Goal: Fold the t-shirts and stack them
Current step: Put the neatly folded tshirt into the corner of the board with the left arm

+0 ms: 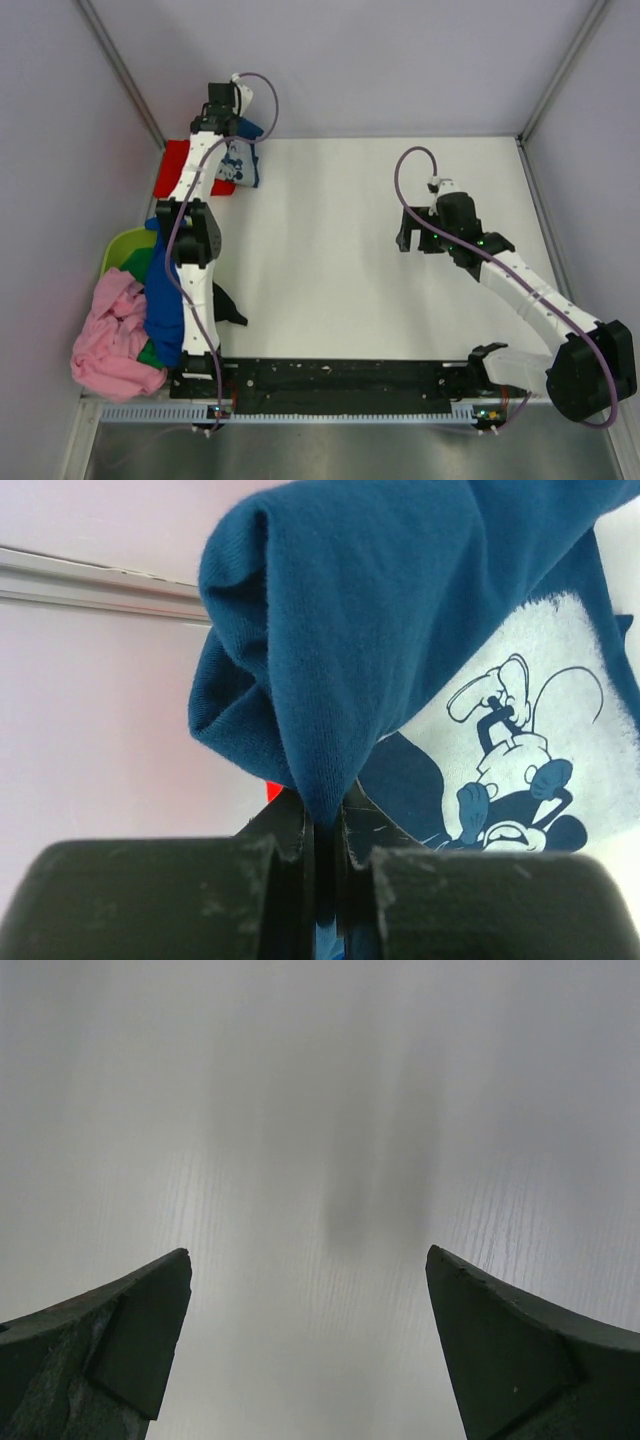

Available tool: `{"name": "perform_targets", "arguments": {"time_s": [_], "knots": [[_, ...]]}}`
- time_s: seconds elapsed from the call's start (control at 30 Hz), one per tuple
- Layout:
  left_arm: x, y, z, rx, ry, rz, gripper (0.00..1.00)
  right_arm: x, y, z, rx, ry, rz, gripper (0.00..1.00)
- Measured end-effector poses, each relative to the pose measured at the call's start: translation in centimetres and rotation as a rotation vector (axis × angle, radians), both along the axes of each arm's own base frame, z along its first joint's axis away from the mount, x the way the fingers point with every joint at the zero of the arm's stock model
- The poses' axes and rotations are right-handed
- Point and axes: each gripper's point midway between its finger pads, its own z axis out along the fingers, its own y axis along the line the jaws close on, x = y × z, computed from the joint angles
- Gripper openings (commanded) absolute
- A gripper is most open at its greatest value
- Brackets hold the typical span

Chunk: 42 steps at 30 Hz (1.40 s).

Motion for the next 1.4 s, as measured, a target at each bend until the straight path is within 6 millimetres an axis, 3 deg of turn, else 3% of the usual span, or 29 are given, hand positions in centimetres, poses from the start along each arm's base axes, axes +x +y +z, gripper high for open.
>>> {"name": "perform_targets", "arguments": {"time_s": [0.13, 0.4, 0.63, 0.67, 0.73, 0.77, 0.97, 1.07, 1.13, 1.2, 1.3, 1.4], "knots": [[-0.3, 0.5, 0.8, 0.029, 0.002, -0.017, 0.0, 0.0, -0.1, 0.0, -0.006, 0.0, -0.002, 0.99], [0.0, 1.9, 4.3, 0.072, -0.075, -0.025, 0.0, -0.3, -0.7, -0.5, -0.043, 0.012, -0.005, 0.99], [0.0, 4.5, 4.2, 0.099, -0.079, 0.001, 0.0, -0.4, -1.0, -0.5, -0.058, 0.012, -0.005, 0.99], [0.0, 4.8, 4.1, 0.101, -0.076, 0.004, 0.21, -0.4, -1.0, -0.6, -0.061, 0.014, -0.006, 0.99], [0.2, 5.6, 3.8, 0.111, -0.075, 0.014, 0.87, -0.5, -1.1, -0.7, -0.066, 0.019, -0.005, 0.99], [0.3, 6.2, 3.7, 0.128, -0.075, 0.019, 0.99, -0.5, -1.1, -0.7, -0.069, 0.02, -0.004, 0.99], [2.2, 12.0, 2.9, 0.277, -0.116, 0.194, 0.99, -0.5, -1.2, -0.7, -0.074, 0.019, 0.0, 0.99], [1.5, 13.1, 0.8, 0.282, -0.067, 0.228, 0.99, -0.5, -1.1, -0.7, -0.072, 0.019, 0.003, 0.99], [-0.3, 12.2, -1.6, 0.241, -0.006, 0.189, 0.94, -0.6, -1.1, -0.7, -0.071, 0.02, 0.006, 0.99], [-3.3, 9.4, -4.1, 0.191, 0.093, 0.096, 0.84, -0.6, -1.1, -0.7, -0.072, 0.019, 0.008, 0.99], [-5.7, 2.0, -5.1, 0.118, 0.159, -0.1, 0.69, -0.6, -1.0, -0.7, -0.071, 0.02, 0.01, 0.99], [-5.9, -6.3, -4.2, 0.079, 0.142, -0.288, 0.67, -0.6, -1.0, -0.7, -0.071, 0.02, 0.011, 0.99]]}}
